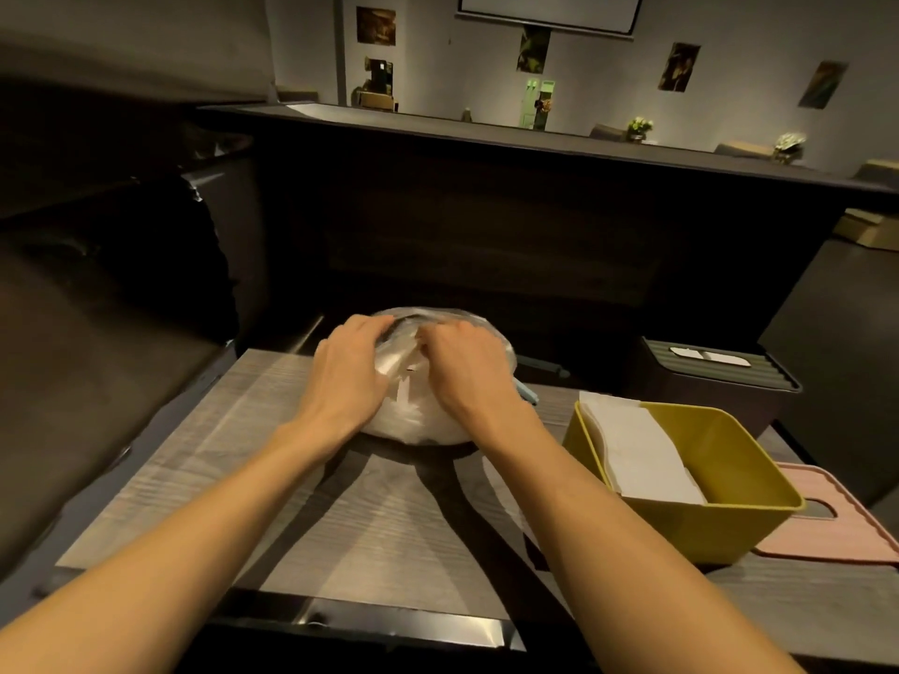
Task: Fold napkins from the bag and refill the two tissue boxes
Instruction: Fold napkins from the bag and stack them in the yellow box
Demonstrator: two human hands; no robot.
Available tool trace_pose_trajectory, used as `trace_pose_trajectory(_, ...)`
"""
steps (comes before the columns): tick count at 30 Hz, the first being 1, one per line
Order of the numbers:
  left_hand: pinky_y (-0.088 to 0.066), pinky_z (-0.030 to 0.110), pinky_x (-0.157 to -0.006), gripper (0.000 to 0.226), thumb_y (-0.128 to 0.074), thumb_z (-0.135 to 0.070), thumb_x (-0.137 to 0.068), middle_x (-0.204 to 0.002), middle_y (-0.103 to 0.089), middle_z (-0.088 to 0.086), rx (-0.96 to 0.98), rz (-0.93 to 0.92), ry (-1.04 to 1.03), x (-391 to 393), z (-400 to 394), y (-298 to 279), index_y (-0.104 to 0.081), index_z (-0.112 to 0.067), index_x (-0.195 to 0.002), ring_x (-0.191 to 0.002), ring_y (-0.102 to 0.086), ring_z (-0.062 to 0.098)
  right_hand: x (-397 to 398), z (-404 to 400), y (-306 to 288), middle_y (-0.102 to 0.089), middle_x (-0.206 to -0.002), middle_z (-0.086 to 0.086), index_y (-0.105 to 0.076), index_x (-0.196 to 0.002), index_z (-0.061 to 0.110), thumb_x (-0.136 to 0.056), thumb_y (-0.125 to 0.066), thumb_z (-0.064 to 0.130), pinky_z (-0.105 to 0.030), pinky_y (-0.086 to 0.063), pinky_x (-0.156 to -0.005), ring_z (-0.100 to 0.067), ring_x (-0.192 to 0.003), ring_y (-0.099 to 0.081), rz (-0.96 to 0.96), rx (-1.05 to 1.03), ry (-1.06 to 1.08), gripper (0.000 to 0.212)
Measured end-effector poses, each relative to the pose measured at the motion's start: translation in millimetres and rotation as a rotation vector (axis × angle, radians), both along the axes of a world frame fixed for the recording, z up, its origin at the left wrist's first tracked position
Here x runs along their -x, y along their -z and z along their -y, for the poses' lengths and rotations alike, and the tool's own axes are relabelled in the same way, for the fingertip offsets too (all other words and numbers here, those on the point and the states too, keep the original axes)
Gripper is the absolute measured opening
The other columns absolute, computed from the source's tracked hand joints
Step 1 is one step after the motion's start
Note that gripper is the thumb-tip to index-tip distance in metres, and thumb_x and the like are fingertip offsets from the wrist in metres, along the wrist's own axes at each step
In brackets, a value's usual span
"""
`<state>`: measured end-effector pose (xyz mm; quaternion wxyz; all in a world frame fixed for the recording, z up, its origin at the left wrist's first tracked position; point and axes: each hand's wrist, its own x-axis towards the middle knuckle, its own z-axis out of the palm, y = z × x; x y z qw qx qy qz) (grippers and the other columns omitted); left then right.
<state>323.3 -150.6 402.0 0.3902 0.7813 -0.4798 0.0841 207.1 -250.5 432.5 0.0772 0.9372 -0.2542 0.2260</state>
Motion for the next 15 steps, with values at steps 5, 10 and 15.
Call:
trace_pose_trajectory(5,-0.048,0.034,-0.105,0.055,-0.052,0.013,-0.089,-0.127,-0.066,0.004,0.105,-0.196,-0.112,3,1,-19,-0.062,-0.010,-0.138,-0.120,-0.059,0.019,26,-4,-13,-0.069,-0.100,0.004,-0.065,-0.116,0.021,-0.104,-0.055,0.019,-0.031,-0.047,-0.070,-0.016,-0.088,-0.065,0.280,-0.239,0.008,0.015)
trace_pose_trajectory(10,-0.060,0.023,-0.085,0.040,-0.049,-0.003,-0.104,-0.107,-0.071,-0.002,0.526,-0.873,0.133,25,-3,-37,-0.051,-0.007,-0.144,-0.096,-0.071,0.007,38,-9,-2,-0.068,-0.102,0.009,-0.065,-0.115,0.024,-0.107,-0.053,0.026,-0.022,-0.054,-0.074,-0.002,-0.091,-0.065,0.686,-0.915,-0.135,0.015)
trace_pose_trajectory(15,-0.061,0.041,-0.088,0.051,-0.054,-0.044,-0.098,-0.121,-0.074,0.014,0.370,-1.425,0.491,51,-11,-26,-0.059,-0.011,-0.136,-0.112,-0.072,0.030,34,-12,23,-0.068,-0.119,0.008,-0.062,-0.127,0.027,-0.106,-0.057,0.028,-0.035,-0.062,-0.087,-0.010,-0.108,-0.069,0.670,-1.171,-0.240,0.022)
